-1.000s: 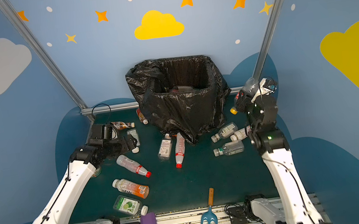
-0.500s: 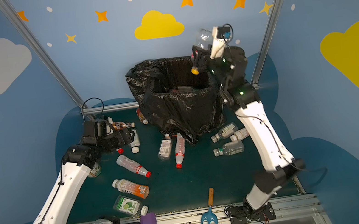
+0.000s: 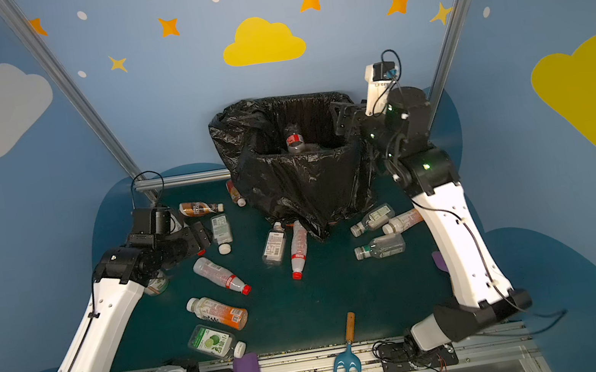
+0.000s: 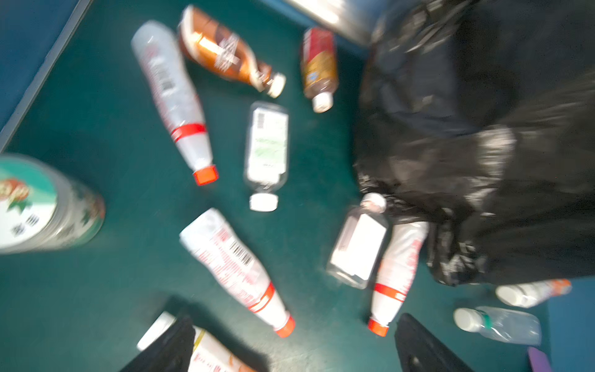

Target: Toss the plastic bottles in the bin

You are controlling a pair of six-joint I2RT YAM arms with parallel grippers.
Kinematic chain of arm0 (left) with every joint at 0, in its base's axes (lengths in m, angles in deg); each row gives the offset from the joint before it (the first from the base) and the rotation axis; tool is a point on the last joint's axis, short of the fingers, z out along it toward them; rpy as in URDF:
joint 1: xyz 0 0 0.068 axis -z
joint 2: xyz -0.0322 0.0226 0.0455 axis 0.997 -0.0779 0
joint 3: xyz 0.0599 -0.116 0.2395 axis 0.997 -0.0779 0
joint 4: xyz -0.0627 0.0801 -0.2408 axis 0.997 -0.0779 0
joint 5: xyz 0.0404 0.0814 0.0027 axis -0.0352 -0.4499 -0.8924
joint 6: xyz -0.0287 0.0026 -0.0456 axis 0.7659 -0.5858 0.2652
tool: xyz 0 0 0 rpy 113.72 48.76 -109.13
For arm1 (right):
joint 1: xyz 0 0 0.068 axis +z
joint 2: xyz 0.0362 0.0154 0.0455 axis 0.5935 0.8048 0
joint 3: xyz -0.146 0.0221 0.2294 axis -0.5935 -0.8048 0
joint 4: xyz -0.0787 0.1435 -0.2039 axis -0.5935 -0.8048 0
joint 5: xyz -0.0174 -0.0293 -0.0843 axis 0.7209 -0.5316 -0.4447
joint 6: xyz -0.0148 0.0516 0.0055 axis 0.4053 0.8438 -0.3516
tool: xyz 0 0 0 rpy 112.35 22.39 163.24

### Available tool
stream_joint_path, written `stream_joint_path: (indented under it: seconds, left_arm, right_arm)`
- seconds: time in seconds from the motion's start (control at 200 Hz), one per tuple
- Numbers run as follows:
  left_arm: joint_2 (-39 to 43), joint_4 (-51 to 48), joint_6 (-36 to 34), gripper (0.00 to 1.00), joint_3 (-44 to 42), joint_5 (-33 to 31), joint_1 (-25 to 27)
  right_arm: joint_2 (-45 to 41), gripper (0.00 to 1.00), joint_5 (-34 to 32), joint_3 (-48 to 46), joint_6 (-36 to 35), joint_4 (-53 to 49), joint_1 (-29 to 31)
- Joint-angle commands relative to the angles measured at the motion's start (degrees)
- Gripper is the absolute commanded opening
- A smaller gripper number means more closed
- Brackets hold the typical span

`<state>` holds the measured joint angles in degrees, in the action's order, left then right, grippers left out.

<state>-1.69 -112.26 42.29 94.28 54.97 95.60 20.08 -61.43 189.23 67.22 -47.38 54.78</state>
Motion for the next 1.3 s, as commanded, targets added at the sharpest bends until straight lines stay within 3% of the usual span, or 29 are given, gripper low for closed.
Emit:
stream_joint_path:
  seconds: [0.0, 0.185, 0.285, 0.385, 0.491, 0.621, 0.726, 0.926, 1.292]
  left_arm:
    - [-1.11, -6.15, 3.41, 0.94, -3.09, -0.52, -1.78]
    - [0.34, -10.18, 7.98, 0.92, -9.06, 1.85, -3.14]
    - [1.46, -11.46, 10.49, 0.94, -12.01, -0.67, -4.41]
    - [1.40, -11.28, 10.82, 0.95, -11.94, -1.78, -9.41]
    - [-2.75, -10.76, 7.04, 0.94, -8.08, -2.55, -15.60]
    - [-12.05, -11.47, 3.27, 0.94, -0.64, -4.20, -20.17]
    - [-19.21, -12.35, 1.43, 0.94, 6.51, -7.46, -20.69]
    - [-32.52, -6.99, 0.78, 0.97, 16.65, -2.96, -20.96]
    - [-52.60, -3.75, 3.28, 0.95, 33.59, 3.79, -22.63]
  right_arm:
    - [-2.44, 0.77, 10.89, -7.36, -2.17, -2.23, 1.60]
    - [-3.55, 0.75, 17.94, -14.91, -6.27, -11.67, 5.07]
    - [-2.53, 0.76, 22.16, -19.94, -3.58, -11.24, 6.61]
    - [-0.53, 0.76, 27.19, -25.02, 1.09, -6.41, 8.67]
    - [3.04, 0.76, 31.12, -26.20, 4.08, -3.72, 11.11]
    - [7.36, 0.75, 32.94, -22.15, 1.48, -7.64, 12.91]
    - [9.58, 0.76, 32.65, -17.81, -1.70, -13.17, 12.75]
    - [12.59, 0.76, 31.90, -11.83, -5.09, -20.31, 12.17]
    - [14.26, 0.76, 27.42, -10.58, 1.49, -15.60, 11.86]
